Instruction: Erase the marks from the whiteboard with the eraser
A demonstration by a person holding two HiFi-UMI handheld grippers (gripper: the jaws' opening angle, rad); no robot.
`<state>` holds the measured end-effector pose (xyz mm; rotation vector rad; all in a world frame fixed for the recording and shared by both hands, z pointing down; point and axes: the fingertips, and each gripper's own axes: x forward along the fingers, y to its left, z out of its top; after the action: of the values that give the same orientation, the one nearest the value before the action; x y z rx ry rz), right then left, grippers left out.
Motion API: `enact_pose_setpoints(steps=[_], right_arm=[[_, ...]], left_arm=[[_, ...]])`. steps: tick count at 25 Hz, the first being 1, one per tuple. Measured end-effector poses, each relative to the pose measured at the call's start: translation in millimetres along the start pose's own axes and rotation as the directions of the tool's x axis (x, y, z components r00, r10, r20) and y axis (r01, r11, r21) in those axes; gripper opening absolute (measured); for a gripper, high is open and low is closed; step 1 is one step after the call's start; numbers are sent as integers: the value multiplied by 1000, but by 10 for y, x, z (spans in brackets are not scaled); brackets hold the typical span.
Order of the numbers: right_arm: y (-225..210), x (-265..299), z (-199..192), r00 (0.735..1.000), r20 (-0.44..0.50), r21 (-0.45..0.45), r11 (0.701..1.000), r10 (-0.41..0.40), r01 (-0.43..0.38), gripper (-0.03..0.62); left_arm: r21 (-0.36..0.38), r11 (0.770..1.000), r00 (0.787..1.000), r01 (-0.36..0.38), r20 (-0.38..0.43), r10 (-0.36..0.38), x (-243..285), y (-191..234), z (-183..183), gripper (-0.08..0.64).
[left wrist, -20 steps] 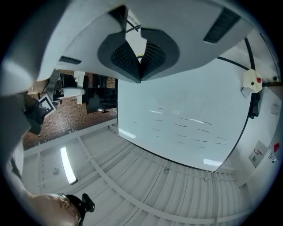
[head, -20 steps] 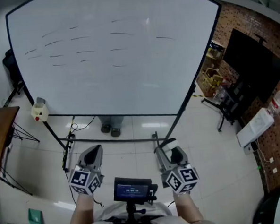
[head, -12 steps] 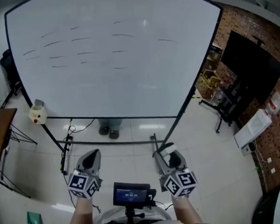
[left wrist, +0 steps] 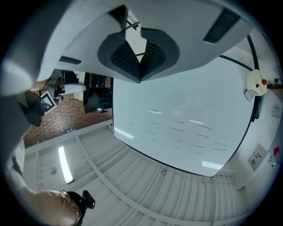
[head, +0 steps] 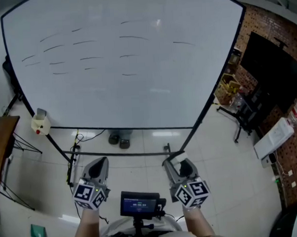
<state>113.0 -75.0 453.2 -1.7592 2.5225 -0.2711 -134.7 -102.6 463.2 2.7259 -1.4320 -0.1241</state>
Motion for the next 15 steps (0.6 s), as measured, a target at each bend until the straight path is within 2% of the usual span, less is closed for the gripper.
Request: enact_pose_setpoints(steps=[8,15], right_arm=[[-539,695,318,1000,27,-29,999,16,-15,261],[-1007,1267,720,996,71,-90,995,46,-39,261]], left_arm=[[41,999,999,-22,29,21,866,159,194,-8],[70,997,998,-42,58,38,1604,256,385,-8]])
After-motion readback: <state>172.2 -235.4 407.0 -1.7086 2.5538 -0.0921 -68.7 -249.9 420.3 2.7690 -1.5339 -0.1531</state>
